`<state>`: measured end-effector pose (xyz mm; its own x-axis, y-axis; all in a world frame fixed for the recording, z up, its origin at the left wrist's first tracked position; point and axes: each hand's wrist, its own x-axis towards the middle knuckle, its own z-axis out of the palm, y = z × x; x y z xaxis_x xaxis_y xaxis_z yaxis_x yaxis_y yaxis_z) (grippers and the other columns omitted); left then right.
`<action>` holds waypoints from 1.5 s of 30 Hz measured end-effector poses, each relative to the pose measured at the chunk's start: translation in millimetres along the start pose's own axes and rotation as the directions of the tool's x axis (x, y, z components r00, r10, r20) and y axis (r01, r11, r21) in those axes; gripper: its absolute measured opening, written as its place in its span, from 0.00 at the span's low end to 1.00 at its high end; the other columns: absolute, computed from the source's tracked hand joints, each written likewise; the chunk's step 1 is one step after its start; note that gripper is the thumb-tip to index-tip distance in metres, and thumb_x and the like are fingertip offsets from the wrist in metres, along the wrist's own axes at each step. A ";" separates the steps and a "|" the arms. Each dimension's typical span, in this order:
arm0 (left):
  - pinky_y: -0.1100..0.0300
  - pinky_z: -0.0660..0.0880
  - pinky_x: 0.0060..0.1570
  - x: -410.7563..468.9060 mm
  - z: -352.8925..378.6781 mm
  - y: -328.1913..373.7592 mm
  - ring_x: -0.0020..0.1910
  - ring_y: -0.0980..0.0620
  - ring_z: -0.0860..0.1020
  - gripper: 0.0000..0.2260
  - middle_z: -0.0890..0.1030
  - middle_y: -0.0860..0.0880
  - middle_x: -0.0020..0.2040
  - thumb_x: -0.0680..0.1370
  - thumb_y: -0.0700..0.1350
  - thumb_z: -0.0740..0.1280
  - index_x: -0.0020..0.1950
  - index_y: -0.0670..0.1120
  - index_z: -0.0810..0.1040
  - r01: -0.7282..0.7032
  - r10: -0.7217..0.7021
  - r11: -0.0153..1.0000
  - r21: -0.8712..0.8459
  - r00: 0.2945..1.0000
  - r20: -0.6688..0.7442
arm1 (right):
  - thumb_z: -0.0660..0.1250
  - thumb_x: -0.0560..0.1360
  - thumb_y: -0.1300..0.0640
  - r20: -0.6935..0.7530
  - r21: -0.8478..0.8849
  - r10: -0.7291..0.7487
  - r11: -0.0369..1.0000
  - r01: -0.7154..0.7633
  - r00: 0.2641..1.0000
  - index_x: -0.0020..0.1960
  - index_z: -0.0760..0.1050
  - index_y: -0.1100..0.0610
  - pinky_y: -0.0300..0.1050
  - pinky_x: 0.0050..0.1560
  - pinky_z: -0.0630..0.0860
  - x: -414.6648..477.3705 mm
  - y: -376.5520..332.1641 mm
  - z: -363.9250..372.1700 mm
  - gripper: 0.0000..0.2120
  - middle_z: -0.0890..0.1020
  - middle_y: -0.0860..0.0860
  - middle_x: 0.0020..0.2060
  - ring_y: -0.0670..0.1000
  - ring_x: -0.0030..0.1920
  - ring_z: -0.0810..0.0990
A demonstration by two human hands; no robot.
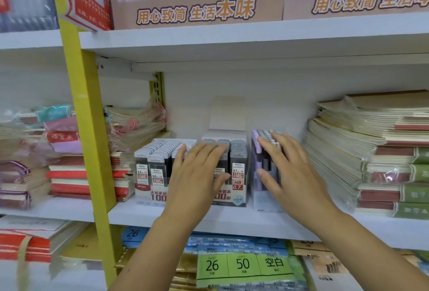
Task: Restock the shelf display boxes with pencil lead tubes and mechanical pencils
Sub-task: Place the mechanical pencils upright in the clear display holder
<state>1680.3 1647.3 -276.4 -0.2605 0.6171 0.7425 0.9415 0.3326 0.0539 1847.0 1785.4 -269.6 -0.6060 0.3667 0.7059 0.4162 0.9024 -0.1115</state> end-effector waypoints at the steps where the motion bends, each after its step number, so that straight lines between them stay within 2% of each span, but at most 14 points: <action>1: 0.47 0.50 0.77 0.2 0.8 0.0 0.76 0.51 0.66 0.27 0.72 0.55 0.75 0.79 0.58 0.66 0.77 0.55 0.67 0.001 -0.001 1.000 0.002 1.000 -0.014 | 0.55 0.78 0.41 -0.008 0.005 -0.004 1.000 0.004 1.000 0.77 0.50 0.41 0.45 0.71 0.55 0.2 0.3 1.8 0.30 0.52 0.45 0.77 0.47 0.77 0.46; 8: 0.45 0.56 0.76 0.0 5.8 0.3 0.73 0.50 0.69 0.27 0.75 0.54 0.72 0.77 0.58 0.69 0.75 0.54 0.70 -0.006 0.006 1.000 -0.006 0.997 -0.081 | 0.59 0.78 0.44 -0.032 0.069 0.015 0.997 -0.013 0.999 0.77 0.51 0.43 0.54 0.76 0.55 4.0 -4.1 10.9 0.31 0.53 0.47 0.77 0.49 0.77 0.47; 12: 0.46 0.44 0.77 -2.8 -5.4 -8.8 0.80 0.50 0.57 0.34 0.64 0.52 0.79 0.76 0.65 0.61 0.79 0.56 0.61 0.005 -0.008 0.999 -0.033 0.996 -0.085 | 0.63 0.74 0.38 -0.086 0.161 0.057 0.986 -0.042 0.995 0.75 0.44 0.33 0.56 0.74 0.49 -5.5 -4.3 6.1 0.37 0.40 0.40 0.77 0.48 0.78 0.39; 16: 0.31 0.41 0.73 -11.4 -24.4 -38.5 0.82 0.46 0.49 0.38 0.58 0.51 0.82 0.69 0.74 0.57 0.78 0.62 0.60 0.122 -0.115 0.986 0.116 0.991 -0.062 | 0.67 0.68 0.36 -0.006 0.237 0.173 0.957 -0.166 0.985 0.74 0.43 0.29 0.53 0.70 0.61 -19.1 -2.1 0.4 0.43 0.34 0.38 0.76 0.50 0.78 0.45; 19: 0.26 0.48 0.72 -21.7 -24.4 -48.2 0.81 0.44 0.51 0.41 0.59 0.50 0.81 0.68 0.72 0.66 0.78 0.61 0.62 0.174 -0.179 0.973 0.152 0.983 0.024 | 0.70 0.70 0.42 0.062 0.204 0.153 0.965 -0.163 0.986 0.71 0.38 0.26 0.52 0.66 0.69 -24.6 -4.0 4.4 0.46 0.36 0.39 0.76 0.52 0.77 0.53; 23: 0.31 0.57 0.71 -23.3 -16.7 -38.7 0.78 0.43 0.60 0.41 0.68 0.49 0.76 0.66 0.65 0.76 0.76 0.56 0.67 0.203 -0.205 0.972 0.117 0.979 0.005 | 0.70 0.72 0.45 0.051 0.229 0.121 0.965 -0.130 0.991 0.70 0.38 0.25 0.51 0.68 0.68 -25.2 -5.9 8.1 0.45 0.41 0.39 0.77 0.51 0.77 0.55; 27: 0.31 0.50 0.74 -21.3 -14.9 -35.0 0.81 0.43 0.51 0.43 0.58 0.48 0.81 0.69 0.64 0.74 0.79 0.58 0.59 0.186 -0.185 0.981 0.060 0.982 -0.026 | 0.69 0.72 0.43 0.106 0.181 0.173 0.965 -0.190 0.979 0.73 0.41 0.31 0.53 0.72 0.59 -25.9 -5.5 5.4 0.43 0.39 0.41 0.77 0.52 0.78 0.48; 29: 0.34 0.50 0.76 -30.3 -17.1 -42.9 0.81 0.42 0.48 0.46 0.53 0.46 0.82 0.67 0.62 0.76 0.79 0.58 0.55 0.192 -0.193 0.981 -0.018 0.976 -0.098 | 0.66 0.72 0.40 -0.020 0.044 0.165 0.985 -0.164 0.986 0.76 0.48 0.37 0.57 0.74 0.53 -28.9 -13.6 2.0 0.40 0.41 0.48 0.78 0.55 0.78 0.43; 31: 0.38 0.54 0.76 -46.2 -17.3 -58.3 0.80 0.42 0.51 0.48 0.55 0.44 0.81 0.65 0.58 0.79 0.79 0.56 0.56 0.239 -0.257 0.965 -0.112 0.946 -0.198 | 0.63 0.73 0.43 -0.188 0.001 -0.008 1.000 0.008 0.982 0.75 0.59 0.47 0.61 0.73 0.58 -30.8 -32.2 4.0 0.32 0.58 0.55 0.76 0.56 0.76 0.54; 32: 0.39 0.57 0.76 -54.2 -16.8 -66.5 0.79 0.42 0.53 0.50 0.56 0.44 0.80 0.65 0.56 0.80 0.79 0.54 0.55 0.273 -0.300 0.950 -0.150 0.933 -0.199 | 0.65 0.74 0.47 -0.232 0.012 -0.094 0.995 0.099 0.968 0.73 0.65 0.51 0.63 0.70 0.65 -30.4 -44.1 8.5 0.28 0.67 0.56 0.71 0.57 0.73 0.61; 34: 0.44 0.59 0.75 -67.0 -14.2 -77.9 0.77 0.44 0.55 0.52 0.57 0.44 0.79 0.64 0.53 0.82 0.80 0.54 0.53 0.341 -0.367 0.919 -0.196 0.923 -0.117 | 0.71 0.73 0.55 -0.226 0.014 -0.189 0.980 0.197 0.956 0.67 0.73 0.55 0.61 0.67 0.70 -25.6 -64.1 22.9 0.23 0.74 0.57 0.66 0.57 0.69 0.67; 37: 0.53 0.56 0.73 -70.3 -11.7 -80.9 0.77 0.45 0.56 0.53 0.58 0.45 0.79 0.65 0.53 0.82 0.80 0.53 0.52 0.370 -0.385 0.915 -0.163 0.920 -0.069 | 0.73 0.73 0.57 -0.068 -0.032 -0.152 0.988 0.150 0.986 0.70 0.71 0.55 0.59 0.67 0.68 -12.4 -84.4 37.1 0.27 0.65 0.57 0.74 0.60 0.76 0.59; 40: 0.47 0.62 0.72 -64.7 -10.8 -76.6 0.75 0.42 0.59 0.51 0.62 0.43 0.77 0.64 0.56 0.82 0.79 0.52 0.55 0.380 -0.391 0.918 -0.115 0.915 -0.097 | 0.70 0.76 0.54 0.081 -0.100 -0.113 0.988 0.121 0.990 0.75 0.64 0.50 0.61 0.64 0.72 -5.6 -85.0 46.0 0.30 0.49 0.53 0.79 0.56 0.78 0.44; 45: 0.44 0.65 0.72 -60.7 -7.1 -70.6 0.74 0.40 0.59 0.49 0.62 0.41 0.77 0.66 0.56 0.81 0.80 0.50 0.57 0.381 -0.392 0.917 -0.115 0.916 -0.090 | 0.78 0.66 0.64 0.080 -0.134 -0.128 0.981 0.138 0.989 0.68 0.74 0.53 0.59 0.58 0.78 -4.7 -79.2 46.4 0.32 0.58 0.57 0.77 0.59 0.77 0.54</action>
<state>1631.1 1581.3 -320.5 -0.5879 0.3705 0.7191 0.7891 0.4582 0.4091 1785.5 1722.7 -296.6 -0.7067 0.2656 0.6558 0.4160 0.9057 0.0814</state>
